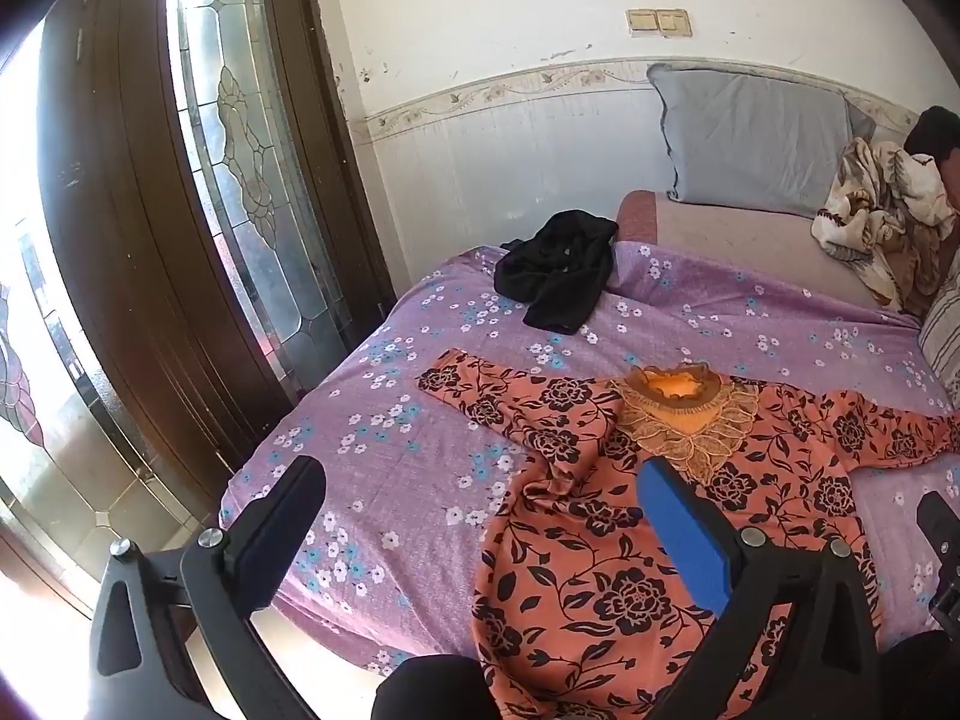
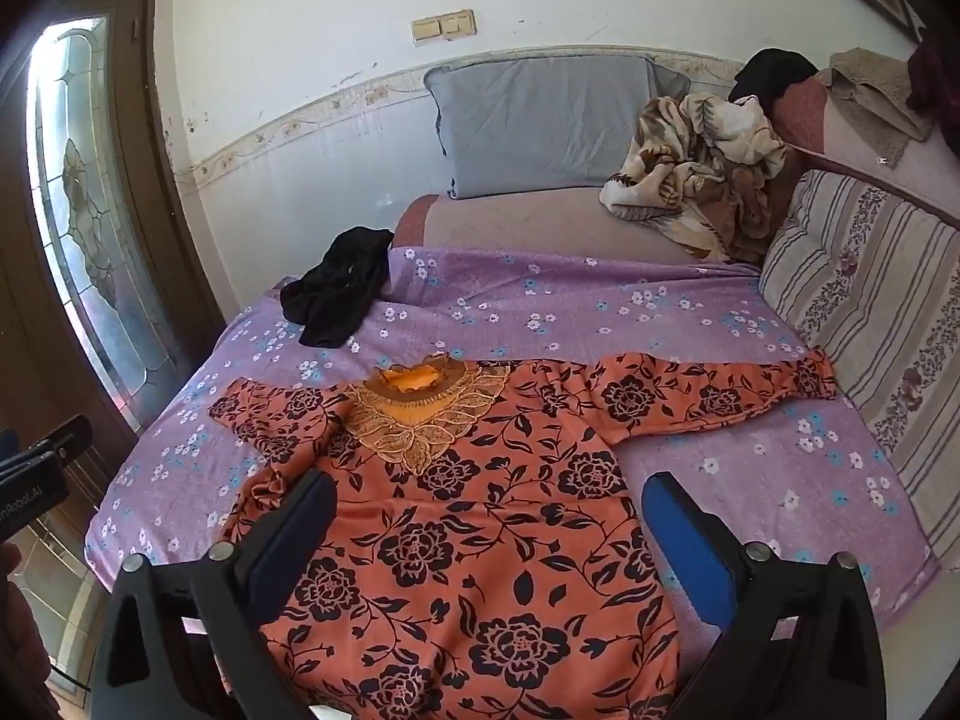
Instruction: Fold small clothes
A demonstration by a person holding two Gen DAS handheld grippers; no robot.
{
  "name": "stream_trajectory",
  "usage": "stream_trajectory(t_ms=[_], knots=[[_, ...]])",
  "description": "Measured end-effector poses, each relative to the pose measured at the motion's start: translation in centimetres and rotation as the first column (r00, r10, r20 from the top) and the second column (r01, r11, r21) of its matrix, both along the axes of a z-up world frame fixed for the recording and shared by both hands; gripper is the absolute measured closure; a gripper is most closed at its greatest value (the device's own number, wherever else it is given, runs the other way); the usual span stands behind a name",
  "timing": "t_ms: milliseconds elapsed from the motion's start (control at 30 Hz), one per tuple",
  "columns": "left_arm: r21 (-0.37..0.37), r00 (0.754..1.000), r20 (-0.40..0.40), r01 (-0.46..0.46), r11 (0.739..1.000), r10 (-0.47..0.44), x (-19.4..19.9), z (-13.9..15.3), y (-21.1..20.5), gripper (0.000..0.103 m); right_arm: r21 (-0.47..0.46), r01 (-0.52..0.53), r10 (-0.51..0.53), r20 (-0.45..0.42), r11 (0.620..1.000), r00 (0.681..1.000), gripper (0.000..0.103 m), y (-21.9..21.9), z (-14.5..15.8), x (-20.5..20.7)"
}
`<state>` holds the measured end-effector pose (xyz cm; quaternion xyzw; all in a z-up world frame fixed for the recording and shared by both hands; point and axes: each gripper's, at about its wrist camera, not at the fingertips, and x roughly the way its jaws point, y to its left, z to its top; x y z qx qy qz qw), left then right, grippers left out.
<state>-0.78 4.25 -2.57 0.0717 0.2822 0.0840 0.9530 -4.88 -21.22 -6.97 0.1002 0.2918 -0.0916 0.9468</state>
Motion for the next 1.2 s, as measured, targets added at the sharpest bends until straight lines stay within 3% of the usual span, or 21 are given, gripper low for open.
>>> stream_trajectory(t_ms=[300,767,1200], knots=[[-0.008,0.998,0.021,-0.053,0.999,0.053,-0.5,0.4,2.2,0.0,-0.001,-0.02,0.02,0.006,1.0,1.0,0.0,0.7,0.3,-0.1],[0.007,0.998,0.029,-0.064,0.998,0.063,-0.4,0.6,1.9,0.0,-0.018,-0.04,0.04,0.001,0.999,0.999,0.0,0.4,0.0,0.6],[0.039,0.998,-0.011,-0.055,0.998,0.056,4.1,-1.8,0.4,0.0,0.013,-0.002,0.003,-0.04,1.0,0.999,0.0,-1.4,-2.6,4.4]])
